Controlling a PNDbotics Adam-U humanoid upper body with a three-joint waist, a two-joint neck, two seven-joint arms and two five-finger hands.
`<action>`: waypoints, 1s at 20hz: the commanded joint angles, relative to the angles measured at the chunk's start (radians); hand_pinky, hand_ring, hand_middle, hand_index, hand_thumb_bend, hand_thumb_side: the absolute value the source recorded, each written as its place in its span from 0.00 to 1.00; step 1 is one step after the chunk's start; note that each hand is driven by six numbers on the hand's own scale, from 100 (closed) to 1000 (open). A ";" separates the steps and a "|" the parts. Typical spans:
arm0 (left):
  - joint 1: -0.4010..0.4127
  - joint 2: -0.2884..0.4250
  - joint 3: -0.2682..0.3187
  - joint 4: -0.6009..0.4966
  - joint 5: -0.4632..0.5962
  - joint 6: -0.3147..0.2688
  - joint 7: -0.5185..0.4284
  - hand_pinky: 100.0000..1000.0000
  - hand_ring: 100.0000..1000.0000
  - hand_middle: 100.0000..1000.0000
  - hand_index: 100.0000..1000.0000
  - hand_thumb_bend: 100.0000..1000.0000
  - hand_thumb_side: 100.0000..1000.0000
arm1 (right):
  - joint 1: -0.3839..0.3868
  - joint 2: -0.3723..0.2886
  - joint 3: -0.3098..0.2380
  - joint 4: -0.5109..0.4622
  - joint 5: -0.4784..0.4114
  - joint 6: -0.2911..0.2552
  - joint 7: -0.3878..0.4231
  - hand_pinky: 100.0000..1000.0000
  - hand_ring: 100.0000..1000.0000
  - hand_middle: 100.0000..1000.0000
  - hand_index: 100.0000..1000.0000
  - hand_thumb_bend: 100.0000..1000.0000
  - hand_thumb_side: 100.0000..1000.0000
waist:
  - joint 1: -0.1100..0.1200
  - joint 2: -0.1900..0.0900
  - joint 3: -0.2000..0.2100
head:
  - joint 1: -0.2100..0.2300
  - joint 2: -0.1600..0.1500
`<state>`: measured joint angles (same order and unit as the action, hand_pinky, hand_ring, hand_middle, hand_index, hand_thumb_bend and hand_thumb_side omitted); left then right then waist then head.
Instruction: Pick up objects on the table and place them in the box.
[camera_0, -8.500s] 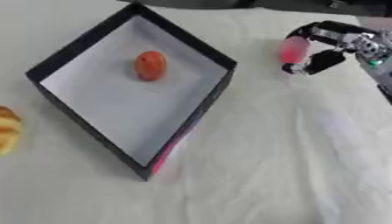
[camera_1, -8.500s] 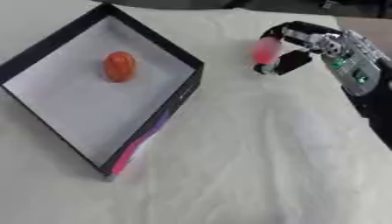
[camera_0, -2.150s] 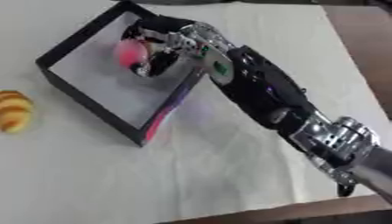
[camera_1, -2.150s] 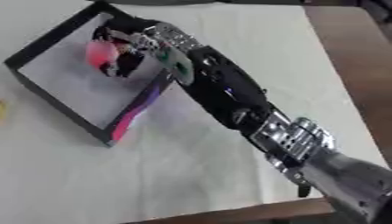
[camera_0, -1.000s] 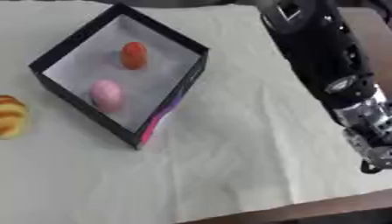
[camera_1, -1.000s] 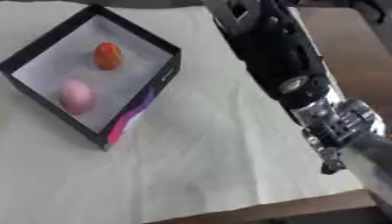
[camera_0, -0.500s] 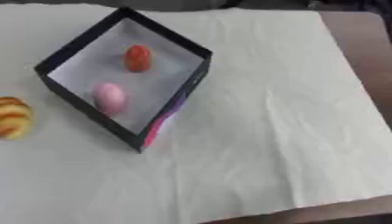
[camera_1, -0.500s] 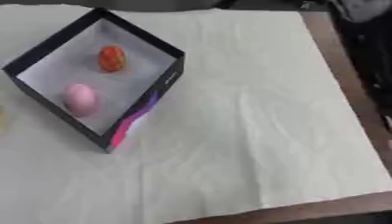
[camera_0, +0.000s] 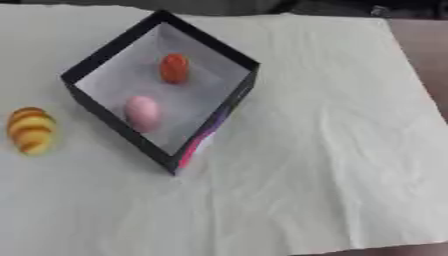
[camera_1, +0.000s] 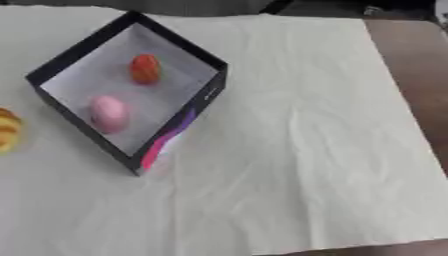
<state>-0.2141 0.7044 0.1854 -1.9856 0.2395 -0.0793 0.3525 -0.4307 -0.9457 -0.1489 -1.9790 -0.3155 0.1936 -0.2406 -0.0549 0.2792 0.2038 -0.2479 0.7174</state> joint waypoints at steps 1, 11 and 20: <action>-0.009 0.042 0.002 -0.014 -0.009 -0.003 -0.006 0.87 0.94 0.93 0.81 0.00 0.72 | -0.004 -0.020 -0.022 -0.018 -0.011 -0.003 -0.015 0.88 0.80 0.64 0.81 0.00 0.12 | 0.019 0.002 -0.003 | 0.027 -0.009; 0.025 0.244 -0.112 -0.014 -0.133 -0.043 -0.130 0.82 0.88 0.87 0.87 0.12 0.57 | 0.192 0.111 -0.110 -0.021 0.087 -0.100 -0.098 0.88 0.80 0.63 0.81 0.00 0.21 | 0.065 0.036 -0.018 | 0.094 -0.027; 0.020 0.453 -0.229 -0.014 -0.261 0.004 -0.259 0.83 0.89 0.89 0.91 0.29 0.58 | 0.236 0.141 -0.157 -0.021 0.085 -0.100 -0.164 0.88 0.82 0.65 0.82 0.00 0.44 | 0.072 0.038 -0.021 | 0.117 -0.029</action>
<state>-0.1858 1.0912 -0.0439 -1.9863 -0.0032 -0.0796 0.1112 -0.1920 -0.7871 -0.2887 -1.9817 -0.2297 0.0913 -0.3948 0.0048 0.3194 0.1832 -0.1368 0.6995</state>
